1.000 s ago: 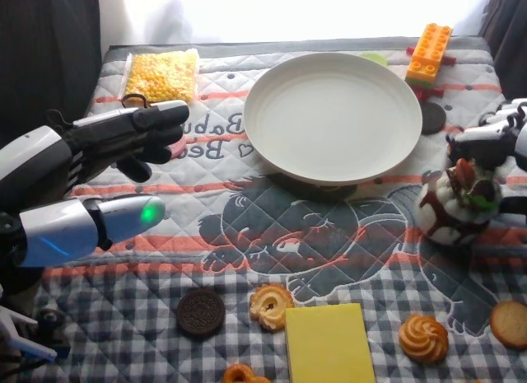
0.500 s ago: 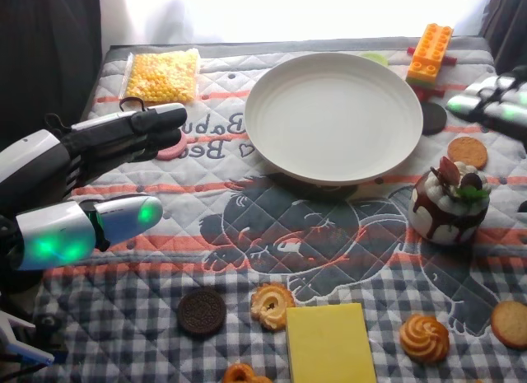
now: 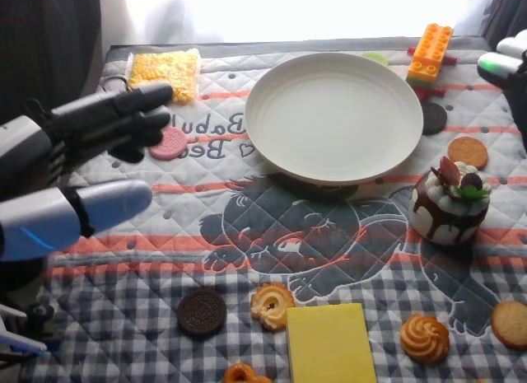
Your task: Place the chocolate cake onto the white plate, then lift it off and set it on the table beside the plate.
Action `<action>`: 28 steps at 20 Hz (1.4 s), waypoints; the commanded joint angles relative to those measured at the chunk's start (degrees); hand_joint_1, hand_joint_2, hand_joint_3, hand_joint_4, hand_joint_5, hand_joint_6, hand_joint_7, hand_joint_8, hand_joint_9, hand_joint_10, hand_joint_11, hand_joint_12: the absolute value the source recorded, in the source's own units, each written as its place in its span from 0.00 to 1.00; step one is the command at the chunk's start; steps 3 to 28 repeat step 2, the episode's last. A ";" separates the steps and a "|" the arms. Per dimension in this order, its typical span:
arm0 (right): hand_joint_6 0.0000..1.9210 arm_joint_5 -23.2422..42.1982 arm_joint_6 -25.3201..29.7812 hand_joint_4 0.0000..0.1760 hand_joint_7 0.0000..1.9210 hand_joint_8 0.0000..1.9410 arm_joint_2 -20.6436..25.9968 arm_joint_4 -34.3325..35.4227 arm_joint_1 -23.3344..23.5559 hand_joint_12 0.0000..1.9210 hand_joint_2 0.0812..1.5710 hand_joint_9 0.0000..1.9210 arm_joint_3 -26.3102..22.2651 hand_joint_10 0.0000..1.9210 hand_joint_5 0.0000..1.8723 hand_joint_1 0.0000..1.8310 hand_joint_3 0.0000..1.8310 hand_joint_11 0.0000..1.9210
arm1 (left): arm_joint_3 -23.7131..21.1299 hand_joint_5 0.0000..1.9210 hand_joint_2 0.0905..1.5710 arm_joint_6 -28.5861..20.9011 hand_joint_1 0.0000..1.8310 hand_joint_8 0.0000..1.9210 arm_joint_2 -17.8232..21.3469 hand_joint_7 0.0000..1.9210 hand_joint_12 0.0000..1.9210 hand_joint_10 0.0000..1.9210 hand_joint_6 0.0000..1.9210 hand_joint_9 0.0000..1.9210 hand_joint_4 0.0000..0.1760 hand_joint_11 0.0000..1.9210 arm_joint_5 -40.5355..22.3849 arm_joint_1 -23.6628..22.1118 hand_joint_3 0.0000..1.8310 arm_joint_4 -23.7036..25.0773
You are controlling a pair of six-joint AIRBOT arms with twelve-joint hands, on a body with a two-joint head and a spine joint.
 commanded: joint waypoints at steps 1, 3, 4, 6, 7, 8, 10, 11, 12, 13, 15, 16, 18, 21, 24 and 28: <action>0.00 11.96 -0.64 0.25 0.00 0.00 0.35 2.51 -0.61 0.00 0.75 0.00 -0.26 0.00 0.00 0.33 0.01 0.00 | -0.14 0.03 0.78 -0.63 0.37 0.00 0.67 0.06 0.18 0.02 0.00 0.04 0.39 0.00 -8.97 -0.20 0.00 -0.40; 0.00 14.90 -0.78 0.30 0.00 0.00 0.37 3.33 -1.94 0.00 0.76 0.00 -0.52 0.00 0.00 0.34 0.01 0.00 | -0.26 0.00 0.76 -0.29 0.33 0.00 1.07 0.01 0.05 0.01 0.00 0.02 0.60 0.00 -10.05 -0.20 0.00 -0.67; 0.00 14.90 -0.78 0.30 0.00 0.00 0.37 3.33 -1.94 0.00 0.76 0.00 -0.52 0.00 0.00 0.34 0.01 0.00 | -0.26 0.00 0.76 -0.29 0.33 0.00 1.07 0.01 0.05 0.01 0.00 0.02 0.60 0.00 -10.05 -0.20 0.00 -0.67; 0.00 14.90 -0.78 0.30 0.00 0.00 0.37 3.33 -1.94 0.00 0.76 0.00 -0.52 0.00 0.00 0.34 0.01 0.00 | -0.26 0.00 0.76 -0.29 0.33 0.00 1.07 0.01 0.05 0.01 0.00 0.02 0.60 0.00 -10.05 -0.20 0.00 -0.67; 0.00 14.90 -0.78 0.30 0.00 0.00 0.37 3.33 -1.94 0.00 0.76 0.00 -0.52 0.00 0.00 0.34 0.01 0.00 | -0.26 0.00 0.76 -0.29 0.33 0.00 1.07 0.01 0.05 0.01 0.00 0.02 0.60 0.00 -10.05 -0.20 0.00 -0.67; 0.00 14.90 -0.78 0.30 0.00 0.00 0.37 3.33 -1.94 0.00 0.76 0.00 -0.52 0.00 0.00 0.34 0.01 0.00 | -0.26 0.00 0.76 -0.29 0.33 0.00 1.07 0.01 0.05 0.01 0.00 0.02 0.60 0.00 -10.05 -0.20 0.00 -0.67; 0.00 14.90 -0.78 0.30 0.00 0.00 0.37 3.33 -1.94 0.00 0.76 0.00 -0.52 0.00 0.00 0.34 0.01 0.00 | -0.26 0.00 0.76 -0.29 0.33 0.00 1.07 0.01 0.05 0.01 0.00 0.02 0.60 0.00 -10.05 -0.20 0.00 -0.67; 0.00 14.90 -0.78 0.30 0.00 0.00 0.37 3.33 -1.94 0.00 0.76 0.00 -0.52 0.00 0.00 0.34 0.01 0.00 | -0.26 0.00 0.76 -0.29 0.33 0.00 1.07 0.01 0.05 0.01 0.00 0.02 0.60 0.00 -10.05 -0.20 0.00 -0.67; 0.00 14.90 -0.78 0.30 0.00 0.00 0.37 3.33 -1.94 0.00 0.76 0.00 -0.52 0.00 0.00 0.34 0.01 0.00 | -0.26 0.00 0.76 -0.29 0.33 0.00 1.07 0.01 0.05 0.01 0.00 0.02 0.60 0.00 -10.05 -0.20 0.00 -0.67; 0.00 14.90 -0.78 0.30 0.00 0.00 0.37 3.33 -1.94 0.00 0.76 0.00 -0.52 0.00 0.00 0.34 0.01 0.00 | -0.26 0.00 0.76 -0.29 0.33 0.00 1.07 0.01 0.05 0.01 0.00 0.02 0.60 0.00 -10.05 -0.20 0.00 -0.67; 0.00 14.90 -0.78 0.30 0.00 0.00 0.37 3.33 -1.94 0.00 0.76 0.00 -0.52 0.00 0.00 0.34 0.01 0.00 | -0.26 0.00 0.76 -0.29 0.33 0.00 1.07 0.01 0.05 0.01 0.00 0.02 0.60 0.00 -10.05 -0.20 0.00 -0.67; 0.00 14.90 -0.78 0.30 0.00 0.00 0.37 3.33 -1.94 0.00 0.76 0.00 -0.52 0.00 0.00 0.34 0.01 0.00 | -0.26 0.00 0.76 -0.29 0.33 0.00 1.07 0.01 0.05 0.01 0.00 0.02 0.60 0.00 -10.05 -0.20 0.00 -0.67; 0.00 14.90 -0.78 0.30 0.00 0.00 0.37 3.33 -1.94 0.00 0.76 0.00 -0.52 0.00 0.00 0.34 0.01 0.00 | -0.26 0.00 0.76 -0.29 0.33 0.00 1.07 0.01 0.05 0.01 0.00 0.02 0.60 0.00 -10.05 -0.20 0.00 -0.67; 0.00 14.90 -0.78 0.30 0.00 0.00 0.37 3.33 -1.94 0.00 0.76 0.00 -0.52 0.00 0.00 0.34 0.01 0.00 | -0.26 0.00 0.76 -0.29 0.33 0.00 1.07 0.01 0.05 0.01 0.00 0.02 0.60 0.00 -10.05 -0.20 0.00 -0.67; 0.00 14.90 -0.78 0.30 0.00 0.00 0.37 3.33 -1.94 0.00 0.76 0.00 -0.52 0.00 0.00 0.34 0.01 0.00 | -0.26 0.00 0.76 -0.29 0.33 0.00 1.07 0.01 0.05 0.01 0.00 0.02 0.60 0.00 -10.05 -0.20 0.00 -0.67; 0.00 14.90 -0.78 0.30 0.00 0.00 0.37 3.33 -1.94 0.00 0.76 0.00 -0.52 0.00 0.00 0.34 0.01 0.00 | -0.26 0.00 0.76 -0.29 0.33 0.00 1.07 0.01 0.05 0.01 0.00 0.02 0.60 0.00 -10.05 -0.20 0.00 -0.67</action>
